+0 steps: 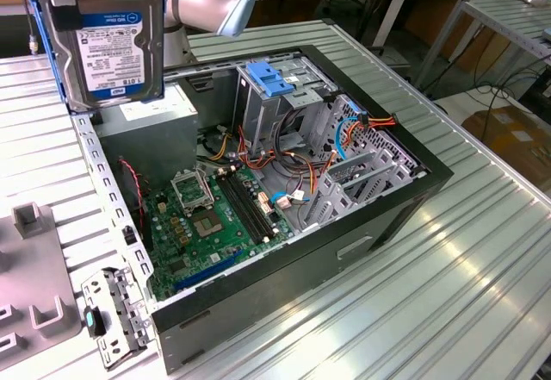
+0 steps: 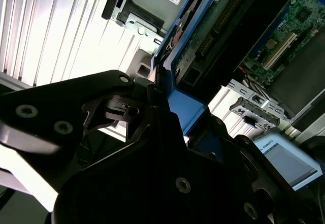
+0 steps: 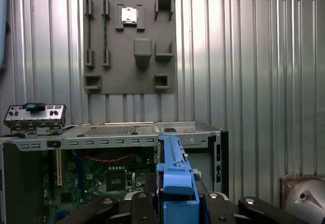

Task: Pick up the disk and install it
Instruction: 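Pick up the disk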

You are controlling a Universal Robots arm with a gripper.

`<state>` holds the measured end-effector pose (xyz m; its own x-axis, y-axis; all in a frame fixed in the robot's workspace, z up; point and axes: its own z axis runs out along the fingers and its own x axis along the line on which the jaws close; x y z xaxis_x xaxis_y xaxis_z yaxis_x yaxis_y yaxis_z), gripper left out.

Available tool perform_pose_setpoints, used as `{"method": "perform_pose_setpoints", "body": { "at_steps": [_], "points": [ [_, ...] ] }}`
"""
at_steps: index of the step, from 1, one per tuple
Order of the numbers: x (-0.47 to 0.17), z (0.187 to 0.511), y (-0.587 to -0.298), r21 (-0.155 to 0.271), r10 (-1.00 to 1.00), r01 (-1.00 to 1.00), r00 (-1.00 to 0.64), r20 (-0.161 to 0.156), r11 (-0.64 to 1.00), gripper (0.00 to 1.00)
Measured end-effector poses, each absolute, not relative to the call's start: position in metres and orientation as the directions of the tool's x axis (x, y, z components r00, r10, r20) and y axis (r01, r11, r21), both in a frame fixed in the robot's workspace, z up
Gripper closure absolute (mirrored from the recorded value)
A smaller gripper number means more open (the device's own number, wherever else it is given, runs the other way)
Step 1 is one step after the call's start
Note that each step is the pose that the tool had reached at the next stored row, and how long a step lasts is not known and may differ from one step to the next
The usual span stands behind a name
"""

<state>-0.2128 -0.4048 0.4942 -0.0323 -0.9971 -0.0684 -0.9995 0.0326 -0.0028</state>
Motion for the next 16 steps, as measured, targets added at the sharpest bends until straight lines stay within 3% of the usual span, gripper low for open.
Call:
{"method": "perform_pose_setpoints", "body": {
  "at_steps": [16],
  "points": [
    [-0.189, 0.494, -0.420, -0.003, -0.997, -0.999, -0.032, -0.068, 0.033, 0.63]
  ]
}}
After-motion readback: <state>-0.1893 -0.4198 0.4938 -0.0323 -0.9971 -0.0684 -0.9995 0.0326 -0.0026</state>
